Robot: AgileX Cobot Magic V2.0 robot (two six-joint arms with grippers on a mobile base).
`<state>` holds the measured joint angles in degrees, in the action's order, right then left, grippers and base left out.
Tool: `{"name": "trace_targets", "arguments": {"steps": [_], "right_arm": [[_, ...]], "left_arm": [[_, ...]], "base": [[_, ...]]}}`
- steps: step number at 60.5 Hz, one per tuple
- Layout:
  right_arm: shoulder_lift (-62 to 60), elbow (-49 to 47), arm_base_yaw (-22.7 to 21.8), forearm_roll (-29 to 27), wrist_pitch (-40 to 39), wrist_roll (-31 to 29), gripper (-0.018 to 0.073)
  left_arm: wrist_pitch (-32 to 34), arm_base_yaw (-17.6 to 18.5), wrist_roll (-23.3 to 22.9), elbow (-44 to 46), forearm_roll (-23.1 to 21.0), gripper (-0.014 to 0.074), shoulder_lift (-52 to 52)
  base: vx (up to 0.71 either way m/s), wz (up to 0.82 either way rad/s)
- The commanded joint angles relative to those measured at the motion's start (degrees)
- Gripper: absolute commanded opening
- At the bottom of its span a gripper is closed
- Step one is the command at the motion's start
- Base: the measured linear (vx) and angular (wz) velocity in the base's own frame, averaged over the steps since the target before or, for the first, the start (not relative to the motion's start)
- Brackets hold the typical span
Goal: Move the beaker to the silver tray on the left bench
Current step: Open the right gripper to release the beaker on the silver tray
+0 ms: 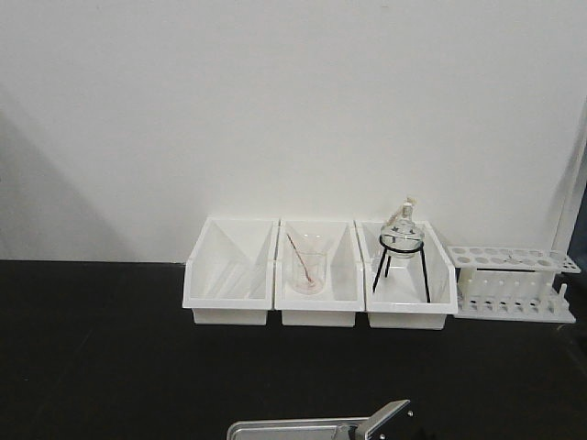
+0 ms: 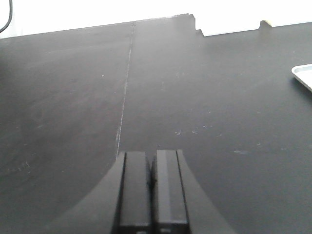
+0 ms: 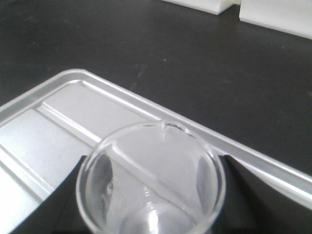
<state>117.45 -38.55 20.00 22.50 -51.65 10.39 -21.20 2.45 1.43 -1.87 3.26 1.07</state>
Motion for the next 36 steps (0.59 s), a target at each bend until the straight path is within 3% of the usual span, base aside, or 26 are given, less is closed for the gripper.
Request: {"name": "trace_targets", "arguments": {"steps": [1,15,24,36], "right_arm": [[-2.38,-1.12,-0.40,-0.13,-3.70,-0.72,0.0195],[-2.38,-1.12,-0.40,0.63,-3.42,-0.72,0.0494],[-2.59,-1.12,-0.40,0.38,-3.42,-0.72,0.0640],[-6.04,-1.12,-0.40,0.18,-3.42,-0.28,0.0684]], "left_arm": [[4.31,0.45,-0.10,-1.14,-0.15,0.0001,0.41],[4.31,0.45,-0.10,-1.14,-0.15,0.0001,0.41],[4.31,0.45,-0.10,-1.14,-0.15,0.0001,0.41],[4.31,0.45,-0.10,-1.14,-0.15,0.0001,0.41]], "base": [[0.00,0.00],[0.00,0.00],[0.00,0.00],[0.00,0.00]]}}
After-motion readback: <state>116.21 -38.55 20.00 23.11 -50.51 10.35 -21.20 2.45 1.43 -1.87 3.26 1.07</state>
